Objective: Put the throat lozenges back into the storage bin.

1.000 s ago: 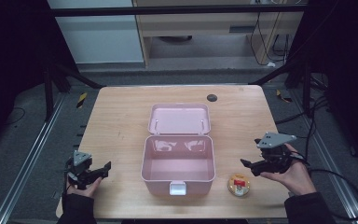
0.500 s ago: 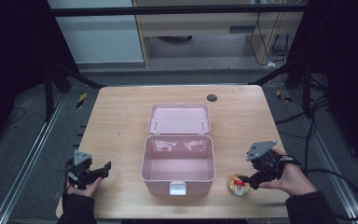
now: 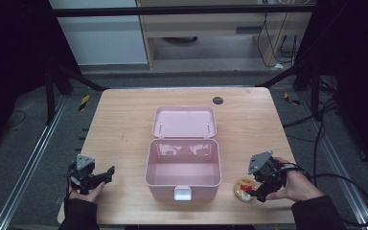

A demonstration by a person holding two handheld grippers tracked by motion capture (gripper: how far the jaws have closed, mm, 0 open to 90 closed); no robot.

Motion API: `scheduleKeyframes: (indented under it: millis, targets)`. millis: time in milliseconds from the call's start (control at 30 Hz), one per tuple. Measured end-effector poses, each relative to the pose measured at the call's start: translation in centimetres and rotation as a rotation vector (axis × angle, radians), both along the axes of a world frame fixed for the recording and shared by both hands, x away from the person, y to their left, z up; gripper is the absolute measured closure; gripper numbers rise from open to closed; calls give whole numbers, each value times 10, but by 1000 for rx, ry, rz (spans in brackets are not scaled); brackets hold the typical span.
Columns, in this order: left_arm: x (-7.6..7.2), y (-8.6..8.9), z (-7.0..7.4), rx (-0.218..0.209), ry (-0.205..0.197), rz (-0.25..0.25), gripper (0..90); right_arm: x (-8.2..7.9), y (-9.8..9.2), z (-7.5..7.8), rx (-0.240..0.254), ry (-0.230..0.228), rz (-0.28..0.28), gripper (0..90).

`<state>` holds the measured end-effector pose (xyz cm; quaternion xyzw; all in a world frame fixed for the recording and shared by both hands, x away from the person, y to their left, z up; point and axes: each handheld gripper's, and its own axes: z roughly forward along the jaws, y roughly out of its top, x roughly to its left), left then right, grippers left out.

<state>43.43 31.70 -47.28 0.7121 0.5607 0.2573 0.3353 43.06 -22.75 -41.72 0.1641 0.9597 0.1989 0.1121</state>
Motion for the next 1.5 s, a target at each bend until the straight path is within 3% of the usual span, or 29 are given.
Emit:
scheduleKeyframes:
  millis: [300,567,1067,1500]
  targets:
    - [0,-1,-1,4,2,-3,201,-2,5,-13,-55,33,69,91]
    - [0,0,-1,6,4,-3,200,-1,10,-24,-91,47,96,87]
    - [1,-1,-2,17,11,-7,199,5,18,-48,-170,96,106,89]
    - [2,-2,-2,21,13,-10,200,11,24,-58,-179,147,107,169]
